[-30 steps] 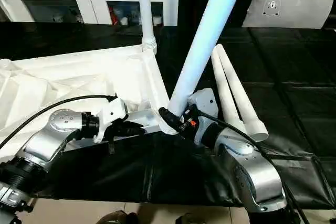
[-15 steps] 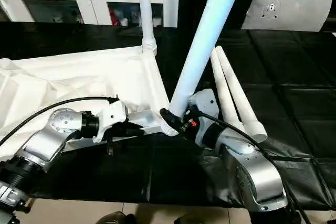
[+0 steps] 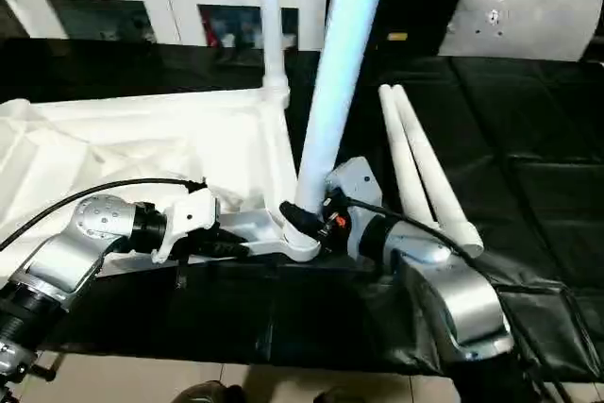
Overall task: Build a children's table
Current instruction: Insert table leg to table base
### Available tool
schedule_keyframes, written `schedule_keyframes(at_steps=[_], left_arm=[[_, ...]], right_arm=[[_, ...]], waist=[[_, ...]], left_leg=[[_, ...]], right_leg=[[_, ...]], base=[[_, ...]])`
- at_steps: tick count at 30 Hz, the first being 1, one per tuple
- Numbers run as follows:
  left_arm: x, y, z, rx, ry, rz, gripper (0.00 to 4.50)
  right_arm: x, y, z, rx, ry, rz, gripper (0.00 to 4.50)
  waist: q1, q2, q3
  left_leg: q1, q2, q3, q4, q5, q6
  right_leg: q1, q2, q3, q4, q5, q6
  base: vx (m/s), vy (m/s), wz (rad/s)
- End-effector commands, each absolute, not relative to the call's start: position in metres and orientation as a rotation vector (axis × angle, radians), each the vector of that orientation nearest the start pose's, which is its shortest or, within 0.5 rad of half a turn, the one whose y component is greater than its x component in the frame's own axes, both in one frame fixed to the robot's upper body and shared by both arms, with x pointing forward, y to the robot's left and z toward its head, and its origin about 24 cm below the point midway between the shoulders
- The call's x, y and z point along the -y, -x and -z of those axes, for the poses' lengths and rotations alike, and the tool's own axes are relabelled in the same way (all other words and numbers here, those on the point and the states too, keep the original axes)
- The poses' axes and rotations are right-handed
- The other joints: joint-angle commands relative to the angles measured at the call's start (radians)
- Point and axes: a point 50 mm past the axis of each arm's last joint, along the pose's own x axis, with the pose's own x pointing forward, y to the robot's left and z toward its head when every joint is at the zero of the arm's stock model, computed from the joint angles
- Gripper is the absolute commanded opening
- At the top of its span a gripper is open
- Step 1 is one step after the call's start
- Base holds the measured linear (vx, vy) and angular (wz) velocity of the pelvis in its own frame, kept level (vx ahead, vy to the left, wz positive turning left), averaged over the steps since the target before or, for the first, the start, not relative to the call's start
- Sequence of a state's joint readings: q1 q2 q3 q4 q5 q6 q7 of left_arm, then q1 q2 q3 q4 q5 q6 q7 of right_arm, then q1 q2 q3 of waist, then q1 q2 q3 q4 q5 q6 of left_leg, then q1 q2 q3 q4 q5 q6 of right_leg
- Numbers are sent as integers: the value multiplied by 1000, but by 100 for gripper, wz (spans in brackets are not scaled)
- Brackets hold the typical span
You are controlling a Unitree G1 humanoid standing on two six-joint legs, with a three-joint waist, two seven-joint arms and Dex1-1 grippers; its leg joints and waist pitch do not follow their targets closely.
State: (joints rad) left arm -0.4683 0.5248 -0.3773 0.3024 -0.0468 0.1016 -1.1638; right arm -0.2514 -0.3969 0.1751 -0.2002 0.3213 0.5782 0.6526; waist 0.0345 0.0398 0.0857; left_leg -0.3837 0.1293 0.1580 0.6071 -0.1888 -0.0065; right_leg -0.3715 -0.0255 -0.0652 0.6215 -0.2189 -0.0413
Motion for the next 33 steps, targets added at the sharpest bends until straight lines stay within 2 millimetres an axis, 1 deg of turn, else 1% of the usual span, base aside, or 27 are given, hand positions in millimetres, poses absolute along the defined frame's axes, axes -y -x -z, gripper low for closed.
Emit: schedule_keyframes(at_steps=[1, 5, 7, 11, 16, 17, 20, 22, 24, 25, 26, 27, 28, 31, 33], left_arm=[[-144, -288, -57, -422, -566, 1396, 0], [-144, -290, -58, -420, -570, 1391, 0], [-144, -290, -58, -419, -571, 1390, 0], [-145, -290, -58, -418, -575, 1384, 0], [-145, -292, -58, -419, -579, 1381, 0], [-145, -292, -58, -419, -580, 1381, 0], [-145, -293, -59, -420, -582, 1381, 0], [-145, -293, -59, -418, -586, 1378, 0], [-144, -294, -59, -415, -587, 1374, 0], [-144, -294, -59, -413, -586, 1372, 0], [-144, -294, -59, -411, -584, 1370, 0], [-144, -294, -59, -410, -583, 1369, 0], [-144, -294, -59, -410, -582, 1367, 0], [-144, -294, -59, -411, -579, 1366, 0], [-144, -292, -58, -412, -565, 1361, 0]], right_arm=[[130, -269, -84, -319, 107, -921, 190], [130, -272, -84, -328, 111, -930, 190], [130, -273, -84, -332, 116, -936, 190], [130, -273, -84, -336, 121, -946, 190], [130, -274, -84, -333, 124, -949, 190], [130, -274, -84, -333, 124, -949, 190], [129, -274, -84, -331, 129, -950, 190], [130, -277, -86, -309, 130, -921, 190], [131, -280, -89, -282, 119, -886, 190], [132, -282, -91, -261, 117, -860, 190], [132, -284, -94, -232, 105, -833, 190], [131, -284, -97, -202, 97, -814, 190], [130, -284, -99, -173, 87, -793, 190], [126, -283, -103, -132, 74, -759, 190], [120, -284, -109, -58, 105, -648, 190]], waist=[[3, 1, -74], [4, -2, -75], [4, -1, -74], [5, 0, -74], [5, 1, -76], [5, 0, -75], [7, 2, -75], [6, 2, -74], [6, 1, -75], [6, 2, -74], [5, 1, -74], [5, 1, -74], [4, 2, -73], [4, 3, -72], [1, 4, -72]], left_leg=[[17, 110, -41, -66, -119, 52], [16, 109, -41, -65, -109, 59], [17, 110, -41, -65, -113, 59], [18, 111, -42, -66, -126, 52], [17, 110, -42, -65, -118, 53], [17, 109, -41, -65, -122, 53], [18, 109, -41, -64, -134, 46], [19, 110, -42, -66, -143, 41], [19, 111, -42, -66, -140, 41], [20, 111, -42, -66, -144, 40], [18, 109, -42, -66, -150, 36], [19, 109, -42, -66, -153, 34], [19, 109, -42, -67, -166, 27], [20, 110, -42, -69, -176, 20], [19, 111, -45, -75, -176, 10]], right_leg=[[49, -145, 76, -74, -72, -230], [49, -143, 75, -73, -75, -229], [47, -142, 74, -74, -77, -229], [48, -143, 75, -75, -96, -228], [49, -143, 74, -72, -70, -234], [49, -143, 74, -73, -78, -234], [48, -143, 75, -76, -108, -229], [47, -142, 75, -77, -119, -227], [47, -143, 75, -75, -110, -229], [45, -143, 75, -76, -115, -229], [46, -143, 75, -77, -125, -228], [45, -143, 76, -77, -131, -228], [43, -144, 76, -80, -158, -223], [41, -144, 77, -81, -170, -217], [39, -141, 76, -76, -160, -211]], base=[[0, 0, 0], [0, 0, 0], [0, 0, 0], [0, 0, 0], [0, 0, 0], [0, 0, 0], [0, 0, 0], [0, 0, 0], [0, 0, 0], [0, 0, 0], [0, 0, 0], [0, 0, 0], [0, 0, 0], [0, 0, 0], [0, 0, 0]])
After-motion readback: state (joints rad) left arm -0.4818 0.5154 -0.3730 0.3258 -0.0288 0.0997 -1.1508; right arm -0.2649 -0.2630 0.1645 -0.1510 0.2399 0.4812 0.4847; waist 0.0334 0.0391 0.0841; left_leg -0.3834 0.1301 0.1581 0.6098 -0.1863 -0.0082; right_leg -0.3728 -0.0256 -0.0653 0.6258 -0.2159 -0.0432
